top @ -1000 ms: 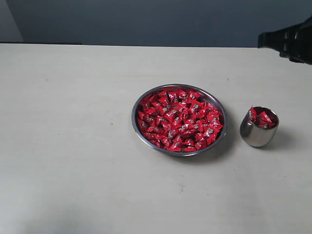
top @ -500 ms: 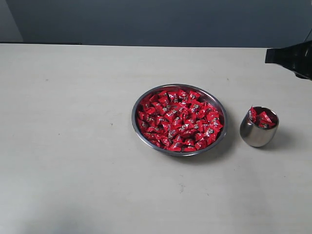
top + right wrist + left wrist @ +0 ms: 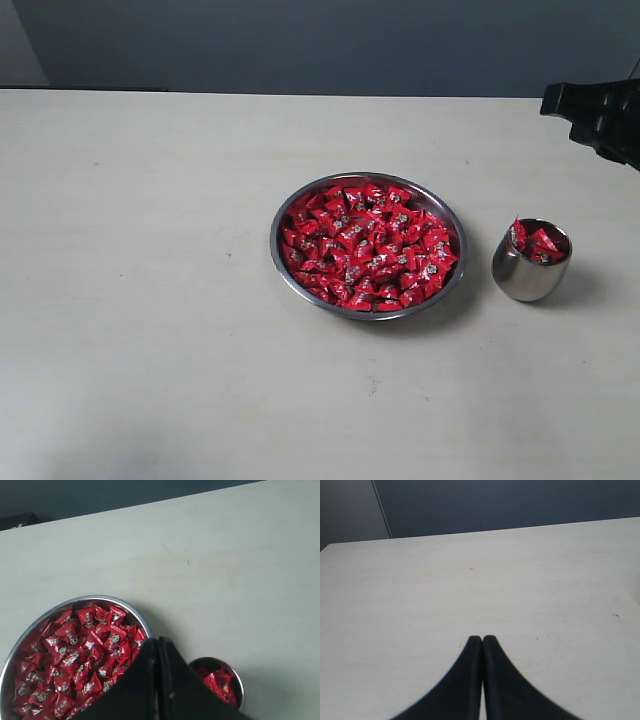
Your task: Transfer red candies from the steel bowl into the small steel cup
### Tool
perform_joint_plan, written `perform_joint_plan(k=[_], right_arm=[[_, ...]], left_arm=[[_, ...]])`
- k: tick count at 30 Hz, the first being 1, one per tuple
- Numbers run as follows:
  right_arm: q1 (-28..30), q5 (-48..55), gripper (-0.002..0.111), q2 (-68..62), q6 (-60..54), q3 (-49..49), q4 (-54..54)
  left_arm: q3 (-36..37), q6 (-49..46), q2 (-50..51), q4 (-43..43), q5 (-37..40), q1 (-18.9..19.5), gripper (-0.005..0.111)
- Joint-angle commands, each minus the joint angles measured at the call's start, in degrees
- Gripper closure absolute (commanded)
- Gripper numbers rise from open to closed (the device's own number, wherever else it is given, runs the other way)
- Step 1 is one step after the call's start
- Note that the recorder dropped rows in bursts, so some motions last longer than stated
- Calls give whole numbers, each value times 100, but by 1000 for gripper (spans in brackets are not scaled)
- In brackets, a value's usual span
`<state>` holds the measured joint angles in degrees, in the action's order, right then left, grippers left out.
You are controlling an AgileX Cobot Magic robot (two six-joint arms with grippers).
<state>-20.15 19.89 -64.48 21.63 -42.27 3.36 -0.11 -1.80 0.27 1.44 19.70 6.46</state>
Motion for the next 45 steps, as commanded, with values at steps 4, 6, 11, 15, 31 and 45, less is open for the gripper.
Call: perform_joint_plan(k=[4, 6, 11, 15, 31, 45], right_arm=[[13, -21, 109, 84, -8, 27, -336], [13, -136, 109, 84, -8, 27, -336], [13, -208, 109, 84, -25, 27, -166], [13, -245, 109, 272, -25, 27, 148], [1962, 360, 109, 2981, -2613, 409, -369], [1962, -57, 109, 4662, -2578, 2475, -639]], left_arm=[[11, 11, -27, 11, -55, -28, 106], [11, 11, -27, 11, -55, -28, 106], [11, 11, -27, 11, -55, -28, 106], [11, 11, -27, 11, -55, -28, 106], [11, 11, -27, 11, -55, -28, 106], [11, 11, -27, 11, -55, -28, 106]])
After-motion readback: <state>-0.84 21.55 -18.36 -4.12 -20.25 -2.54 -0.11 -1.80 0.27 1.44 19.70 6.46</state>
